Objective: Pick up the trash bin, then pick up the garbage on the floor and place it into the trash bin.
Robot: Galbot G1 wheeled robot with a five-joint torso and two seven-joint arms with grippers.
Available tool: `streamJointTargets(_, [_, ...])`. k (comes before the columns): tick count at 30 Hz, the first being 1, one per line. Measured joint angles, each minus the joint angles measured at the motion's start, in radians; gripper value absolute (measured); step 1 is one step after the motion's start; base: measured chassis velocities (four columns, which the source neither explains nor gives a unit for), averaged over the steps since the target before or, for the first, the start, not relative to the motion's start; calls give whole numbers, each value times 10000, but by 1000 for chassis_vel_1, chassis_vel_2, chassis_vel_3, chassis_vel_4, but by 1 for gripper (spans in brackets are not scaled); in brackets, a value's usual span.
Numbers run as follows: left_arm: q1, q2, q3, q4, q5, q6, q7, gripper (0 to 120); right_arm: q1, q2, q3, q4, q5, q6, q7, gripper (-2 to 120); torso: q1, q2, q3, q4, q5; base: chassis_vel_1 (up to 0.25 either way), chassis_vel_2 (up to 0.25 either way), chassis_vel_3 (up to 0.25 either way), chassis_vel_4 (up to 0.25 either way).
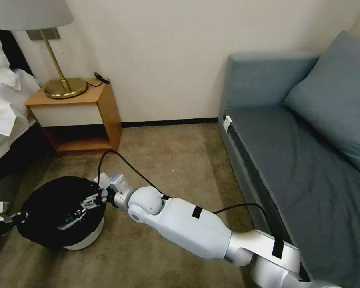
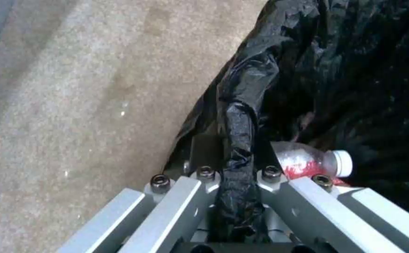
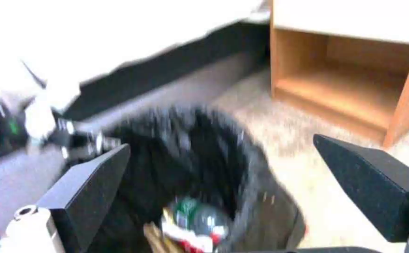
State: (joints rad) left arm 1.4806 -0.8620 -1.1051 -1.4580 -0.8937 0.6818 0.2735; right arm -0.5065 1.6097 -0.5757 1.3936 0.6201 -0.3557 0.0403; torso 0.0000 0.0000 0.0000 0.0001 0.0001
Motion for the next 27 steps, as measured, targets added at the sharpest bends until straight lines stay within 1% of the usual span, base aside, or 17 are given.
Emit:
streamJointTargets(3, [184, -6, -202, -218, -168, 46, -105, 3, -453, -43, 619, 916, -377, 146, 53, 100, 0, 1, 0, 0, 2, 0, 0, 0, 0])
streamJointTargets(4, [184, -6, -202, -218, -168, 46, -105, 3, -453, -43, 619, 916, -377, 146, 53, 100, 0, 1, 0, 0, 2, 0, 0, 0, 0])
streamJointTargets(5, [219, -6, -252, -261, -210, 68, -138, 3, -591, -152, 773, 1144, -502, 236, 61, 100, 0, 0, -1, 2, 3, 0, 0, 0, 0])
streamJointTargets(7, [303, -12, -355, -346, -260, 99, -186, 3, -1209, -664, 1385, 1823, -889, 633, 166, 100, 1, 0, 0, 0, 3, 0, 0, 0, 0])
streamJointTargets(8, [303, -12, -355, -346, -260, 99, -186, 3, -1209, -664, 1385, 1823, -889, 633, 166, 100, 1, 0, 0, 0, 3, 0, 0, 0, 0])
streamJointTargets(11, [371, -68, -413, -395, -268, 103, -197, 3, -2474, -1330, 2351, 2488, -2215, 1378, 173, 100, 1, 0, 0, -4, 3, 0, 0, 0, 0])
streamJointTargets(12, [371, -68, -413, -395, -268, 103, -197, 3, -2474, -1330, 2351, 2488, -2215, 1378, 173, 100, 1, 0, 0, -4, 3, 0, 0, 0, 0])
streamJointTargets(15, [390, -110, -424, -419, -267, 104, -200, 3, -4266, -1862, 3846, 3185, -3533, 2232, 115, 100, 0, 0, -1, -2, 4, 0, 0, 0, 0])
streamJointTargets(16, [393, -111, -424, -422, -266, 104, -200, 3, -4685, -1976, 4293, 3365, -3809, 2440, 83, 100, 0, 0, -1, -3, 4, 0, 0, 0, 0])
streamJointTargets(17, [393, -111, -424, -422, -266, 104, -200, 3, -4685, -1976, 4293, 3365, -3809, 2440, 83, 100, 0, 0, -1, -3, 4, 0, 0, 0, 0])
streamJointTargets(20, [418, -112, -427, -447, -265, 107, -208, 3, -6257, -2423, 5855, 4236, -4550, 3299, 44, 100, 0, 0, -1, -5, 2, 0, 0, 0, 0])
streamJointTargets(21, [425, -120, -438, -461, -270, 117, -216, 3, -6795, -2495, 6276, 4554, -4715, 3493, 33, 100, 0, 0, -1, -4, 3, 0, 0, 0, 0])
streamJointTargets(22, [425, -120, -438, -461, -270, 117, -216, 3, -6795, -2495, 6276, 4554, -4715, 3493, 33, 100, 0, 0, -1, -4, 3, 0, 0, 0, 0])
streamJointTargets(23, [451, -133, -462, -471, -285, 123, -222, 3, -7287, -2515, 6641, 4866, -4838, 3667, 21, 100, 0, 0, -1, -3, 2, 0, 0, 0, 0])
streamJointTargets(24, [465, -135, -471, -473, -290, 125, -227, 3, -7469, -2513, 6764, 4976, -4890, 3741, 12, 100, 0, 1, -2, -4, 2, 0, 0, 0, 0])
streamJointTargets(26, [555, -139, -494, -493, -310, 136, -243, 3, -8412, -2318, 7498, 5559, -5381, 4160, -71, 100, 0, 1, -2, -4, 0, 0, 0, 0, 0])
streamJointTargets(27, [555, -139, -494, -493, -310, 136, -243, 3, -8412, -2318, 7498, 5559, -5381, 4160, -71, 100, 0, 1, -2, -4, 0, 0, 0, 0, 0])
